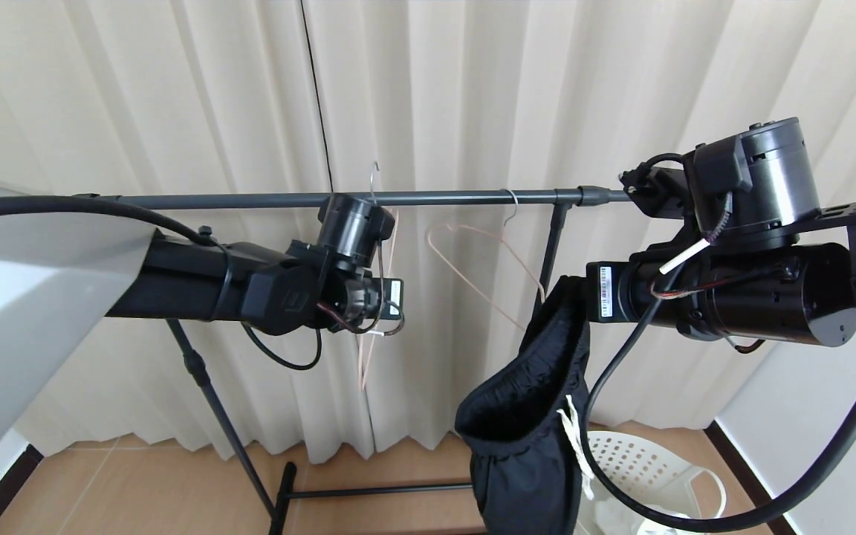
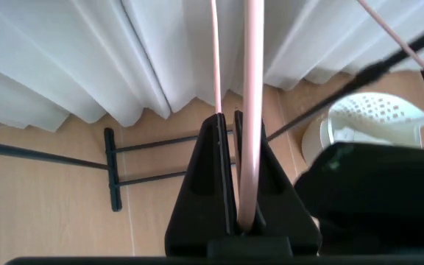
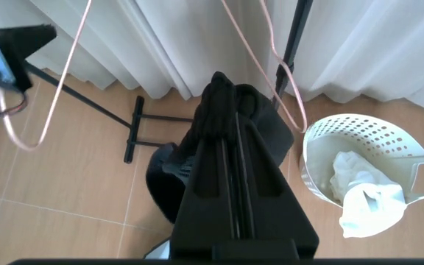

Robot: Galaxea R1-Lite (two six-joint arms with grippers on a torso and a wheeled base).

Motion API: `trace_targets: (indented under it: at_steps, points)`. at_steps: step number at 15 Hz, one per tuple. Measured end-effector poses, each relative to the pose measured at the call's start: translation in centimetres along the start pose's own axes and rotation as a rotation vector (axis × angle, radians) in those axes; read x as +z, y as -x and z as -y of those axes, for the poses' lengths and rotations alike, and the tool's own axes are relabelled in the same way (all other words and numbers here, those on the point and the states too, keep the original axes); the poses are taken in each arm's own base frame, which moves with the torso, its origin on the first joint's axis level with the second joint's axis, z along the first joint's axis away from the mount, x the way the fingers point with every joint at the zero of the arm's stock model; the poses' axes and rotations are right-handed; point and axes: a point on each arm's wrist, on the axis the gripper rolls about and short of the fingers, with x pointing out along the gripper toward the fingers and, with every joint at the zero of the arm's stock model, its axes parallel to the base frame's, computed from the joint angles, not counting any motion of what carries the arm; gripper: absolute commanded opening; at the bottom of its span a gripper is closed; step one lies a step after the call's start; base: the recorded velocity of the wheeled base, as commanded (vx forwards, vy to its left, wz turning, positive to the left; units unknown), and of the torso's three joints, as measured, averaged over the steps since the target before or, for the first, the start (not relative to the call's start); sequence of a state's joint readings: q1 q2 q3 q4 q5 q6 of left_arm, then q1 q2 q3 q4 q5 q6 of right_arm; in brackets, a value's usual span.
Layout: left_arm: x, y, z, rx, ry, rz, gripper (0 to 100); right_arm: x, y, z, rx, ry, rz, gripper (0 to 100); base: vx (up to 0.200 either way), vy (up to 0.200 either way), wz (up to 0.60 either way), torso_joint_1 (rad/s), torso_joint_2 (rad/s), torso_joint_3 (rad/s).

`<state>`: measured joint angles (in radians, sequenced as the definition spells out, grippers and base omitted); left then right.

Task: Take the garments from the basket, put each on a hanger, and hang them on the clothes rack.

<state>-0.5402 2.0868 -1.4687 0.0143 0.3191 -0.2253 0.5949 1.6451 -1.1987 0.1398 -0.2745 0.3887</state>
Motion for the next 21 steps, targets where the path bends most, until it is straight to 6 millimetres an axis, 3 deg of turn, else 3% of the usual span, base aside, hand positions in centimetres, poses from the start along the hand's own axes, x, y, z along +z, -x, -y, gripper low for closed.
trace_targets:
  at_steps: [5, 9, 14, 21]
  points:
    - [-2.7, 6.6, -0.7, -0.043, -0.09, -0.038, 0, 0.2, 0.1, 0.0, 0.002, 0.0, 0.006, 0, 0.0, 0.0, 0.0, 0.0, 0.0, 0.0]
    - [-4.7, 10.4, -2.4, -0.081, -0.156, -0.022, 0, 0.2, -0.2, 0.0, -0.008, 0.008, 0.005, 0, 0.0, 0.0, 0.0, 0.0, 0.0, 0.0]
    - [-9.7, 13.8, -5.5, -0.361, -0.391, 0.027, 0, 0.2, -0.8, 0.5, -0.124, 0.028, 0.031, 0, 0.0, 0.0, 0.0, 0.0, 0.0, 0.0]
    - [-13.4, 15.4, -8.2, -0.63, -0.609, 0.14, 0, 0.4, -2.4, 1.4, -0.229, 0.025, 0.039, 0, 0.0, 0.0, 0.0, 0.0, 0.0, 0.0]
